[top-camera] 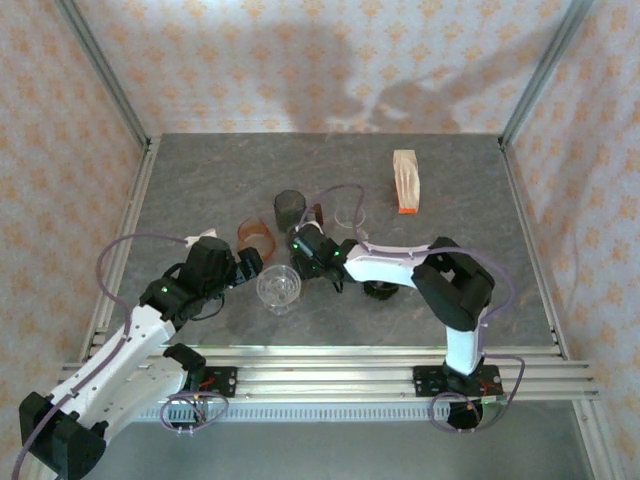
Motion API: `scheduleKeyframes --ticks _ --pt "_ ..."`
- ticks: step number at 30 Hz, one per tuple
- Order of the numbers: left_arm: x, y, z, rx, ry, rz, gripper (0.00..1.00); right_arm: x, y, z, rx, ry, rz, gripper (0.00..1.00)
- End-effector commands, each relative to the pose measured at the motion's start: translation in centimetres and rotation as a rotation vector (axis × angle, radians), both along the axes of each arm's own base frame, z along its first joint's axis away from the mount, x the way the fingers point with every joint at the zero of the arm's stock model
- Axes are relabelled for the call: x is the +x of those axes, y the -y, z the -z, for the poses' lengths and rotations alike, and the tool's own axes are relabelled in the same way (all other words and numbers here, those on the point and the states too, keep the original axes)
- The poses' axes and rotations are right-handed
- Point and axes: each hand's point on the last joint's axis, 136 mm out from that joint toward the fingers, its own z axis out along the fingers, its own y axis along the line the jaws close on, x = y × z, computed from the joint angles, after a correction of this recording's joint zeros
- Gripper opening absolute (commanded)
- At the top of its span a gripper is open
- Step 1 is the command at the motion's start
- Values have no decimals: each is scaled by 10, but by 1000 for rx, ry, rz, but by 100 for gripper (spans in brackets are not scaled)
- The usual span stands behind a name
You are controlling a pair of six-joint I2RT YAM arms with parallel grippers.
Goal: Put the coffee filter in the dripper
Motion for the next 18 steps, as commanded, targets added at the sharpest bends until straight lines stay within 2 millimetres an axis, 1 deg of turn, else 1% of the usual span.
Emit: scheduleKeyframes --ticks 1,11,18 --pt "-2 -6 -8 -2 7 -29 96 13 -12 -6 13 25 -13 69" --pt "0 -11 -4 -5 -2 -56 97 40 -24 -2 32 24 9 69" --pt "2 -13 0 -18 -4 -67 97 58 -31 -6 39 23 13 71"
